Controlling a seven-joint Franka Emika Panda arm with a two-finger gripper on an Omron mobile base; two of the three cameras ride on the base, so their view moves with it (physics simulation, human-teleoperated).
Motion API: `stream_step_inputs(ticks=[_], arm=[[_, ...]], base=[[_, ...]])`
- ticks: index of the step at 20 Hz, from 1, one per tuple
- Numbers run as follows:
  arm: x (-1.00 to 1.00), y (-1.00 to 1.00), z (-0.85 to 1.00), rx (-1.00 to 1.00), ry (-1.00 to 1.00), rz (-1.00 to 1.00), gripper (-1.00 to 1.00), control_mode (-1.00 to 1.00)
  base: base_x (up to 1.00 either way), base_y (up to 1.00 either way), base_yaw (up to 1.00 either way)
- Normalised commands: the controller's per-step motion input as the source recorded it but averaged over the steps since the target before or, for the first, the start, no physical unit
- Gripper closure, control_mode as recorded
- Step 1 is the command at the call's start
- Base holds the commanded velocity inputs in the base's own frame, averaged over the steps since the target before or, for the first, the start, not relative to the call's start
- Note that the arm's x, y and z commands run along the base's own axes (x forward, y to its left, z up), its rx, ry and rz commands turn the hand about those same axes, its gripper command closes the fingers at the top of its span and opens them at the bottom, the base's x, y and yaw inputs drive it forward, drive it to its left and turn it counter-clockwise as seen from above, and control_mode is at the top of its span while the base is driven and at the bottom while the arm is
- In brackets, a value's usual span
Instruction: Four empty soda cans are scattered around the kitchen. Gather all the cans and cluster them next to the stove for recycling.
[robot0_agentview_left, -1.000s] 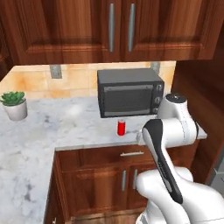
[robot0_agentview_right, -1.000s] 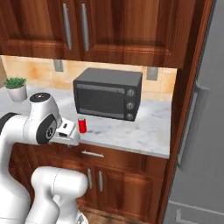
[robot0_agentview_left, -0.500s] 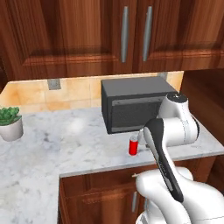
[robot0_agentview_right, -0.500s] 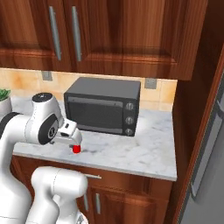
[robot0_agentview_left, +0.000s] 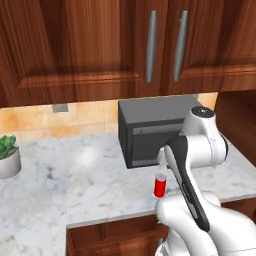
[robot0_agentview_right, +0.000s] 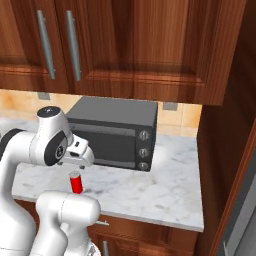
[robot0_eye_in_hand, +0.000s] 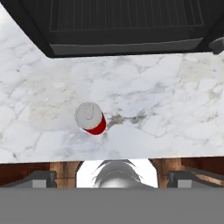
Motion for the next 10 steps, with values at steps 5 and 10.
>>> stream_step_inputs(ticks=[5, 10], arm=[[0.0, 0.0, 0.0, 0.0, 0.0, 0.0, -1.0, 1.0], [0.0, 0.0, 0.0, 0.0, 0.0, 0.0, -1.0, 1.0]], base=[[0.06, 0.0, 0.0], [0.0, 0.0, 0.0]])
